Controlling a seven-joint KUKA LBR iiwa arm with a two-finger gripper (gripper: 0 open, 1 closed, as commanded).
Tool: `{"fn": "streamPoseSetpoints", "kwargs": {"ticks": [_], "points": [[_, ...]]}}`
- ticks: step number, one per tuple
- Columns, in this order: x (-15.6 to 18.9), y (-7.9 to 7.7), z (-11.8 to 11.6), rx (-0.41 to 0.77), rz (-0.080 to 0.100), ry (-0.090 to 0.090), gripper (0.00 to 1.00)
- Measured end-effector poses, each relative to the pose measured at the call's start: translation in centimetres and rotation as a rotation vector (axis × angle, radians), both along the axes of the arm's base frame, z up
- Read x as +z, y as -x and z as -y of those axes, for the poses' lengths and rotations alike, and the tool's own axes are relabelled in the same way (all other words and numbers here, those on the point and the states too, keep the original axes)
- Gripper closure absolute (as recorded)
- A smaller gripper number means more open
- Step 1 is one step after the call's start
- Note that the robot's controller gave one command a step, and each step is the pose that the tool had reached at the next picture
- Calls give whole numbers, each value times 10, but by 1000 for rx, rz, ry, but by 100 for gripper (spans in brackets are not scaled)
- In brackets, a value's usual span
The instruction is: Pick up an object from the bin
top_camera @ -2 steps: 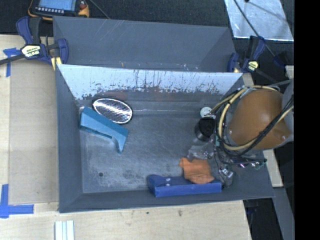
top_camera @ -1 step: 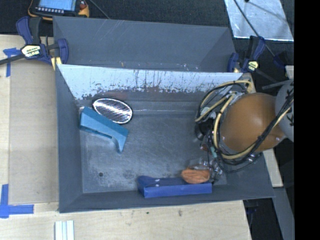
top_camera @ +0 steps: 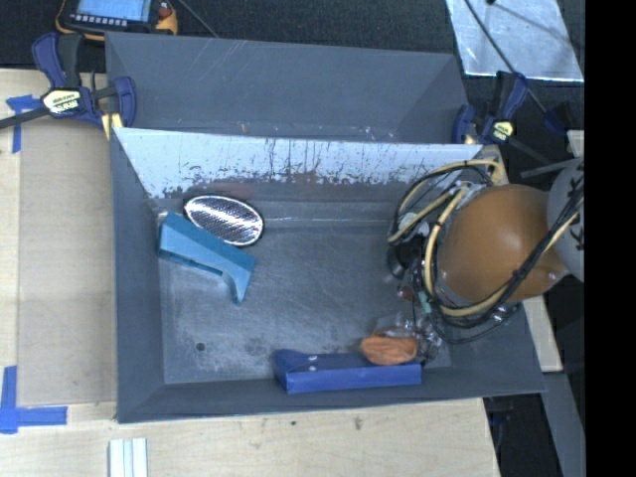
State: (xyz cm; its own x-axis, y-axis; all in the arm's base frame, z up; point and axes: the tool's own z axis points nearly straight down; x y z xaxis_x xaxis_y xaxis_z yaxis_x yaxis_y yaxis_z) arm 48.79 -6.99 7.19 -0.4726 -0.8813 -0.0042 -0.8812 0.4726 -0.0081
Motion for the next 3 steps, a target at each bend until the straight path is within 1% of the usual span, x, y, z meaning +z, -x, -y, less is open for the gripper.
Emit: {"fn": "streamPoseSetpoints", "kwargs": {"ticks": [3], "points": [[18,1,0,-2,-5,-1,100]]}}
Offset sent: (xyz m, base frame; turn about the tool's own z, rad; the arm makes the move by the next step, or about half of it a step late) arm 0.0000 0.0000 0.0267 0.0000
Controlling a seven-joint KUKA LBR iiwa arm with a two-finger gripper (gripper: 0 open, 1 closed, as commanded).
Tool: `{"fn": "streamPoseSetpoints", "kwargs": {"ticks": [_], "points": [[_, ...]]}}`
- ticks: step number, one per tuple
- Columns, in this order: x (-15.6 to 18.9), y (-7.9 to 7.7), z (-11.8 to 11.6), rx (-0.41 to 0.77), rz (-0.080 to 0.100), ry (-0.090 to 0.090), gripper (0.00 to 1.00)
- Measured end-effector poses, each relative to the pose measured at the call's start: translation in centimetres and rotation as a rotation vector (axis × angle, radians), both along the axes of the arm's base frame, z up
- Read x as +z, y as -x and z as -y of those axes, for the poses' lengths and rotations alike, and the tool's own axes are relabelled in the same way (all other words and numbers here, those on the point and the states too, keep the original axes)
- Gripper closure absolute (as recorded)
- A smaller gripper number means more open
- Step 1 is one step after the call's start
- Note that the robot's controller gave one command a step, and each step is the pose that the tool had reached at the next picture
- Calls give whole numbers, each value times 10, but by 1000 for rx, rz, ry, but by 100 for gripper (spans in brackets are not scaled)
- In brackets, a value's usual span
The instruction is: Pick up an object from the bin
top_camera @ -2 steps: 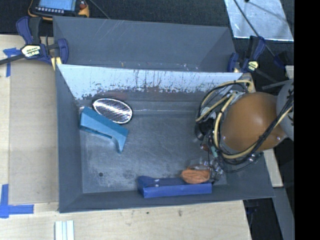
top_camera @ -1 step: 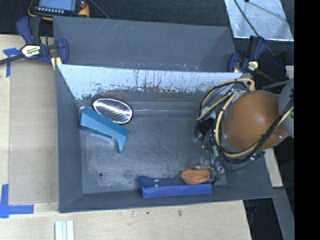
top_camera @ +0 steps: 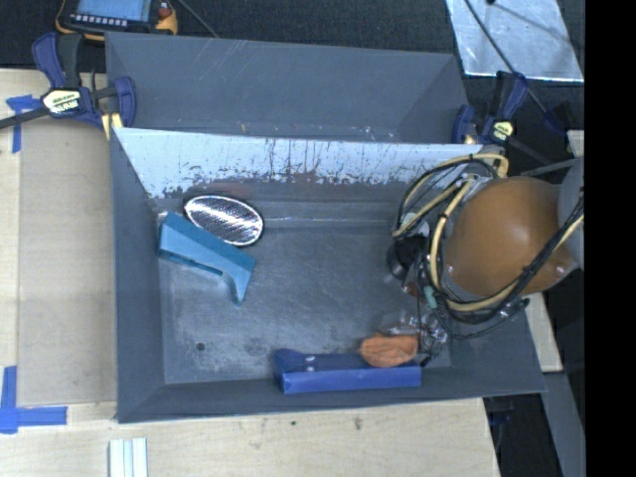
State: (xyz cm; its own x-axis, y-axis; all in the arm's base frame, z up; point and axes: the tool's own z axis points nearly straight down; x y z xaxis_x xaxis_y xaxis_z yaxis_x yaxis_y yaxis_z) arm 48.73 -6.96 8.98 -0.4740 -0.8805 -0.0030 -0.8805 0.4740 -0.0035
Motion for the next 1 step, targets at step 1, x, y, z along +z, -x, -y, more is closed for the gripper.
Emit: {"fn": "streamPoseSetpoints", "kwargs": {"ticks": [1], "points": [[10,2,-1,0,-8,-1,100]]}}
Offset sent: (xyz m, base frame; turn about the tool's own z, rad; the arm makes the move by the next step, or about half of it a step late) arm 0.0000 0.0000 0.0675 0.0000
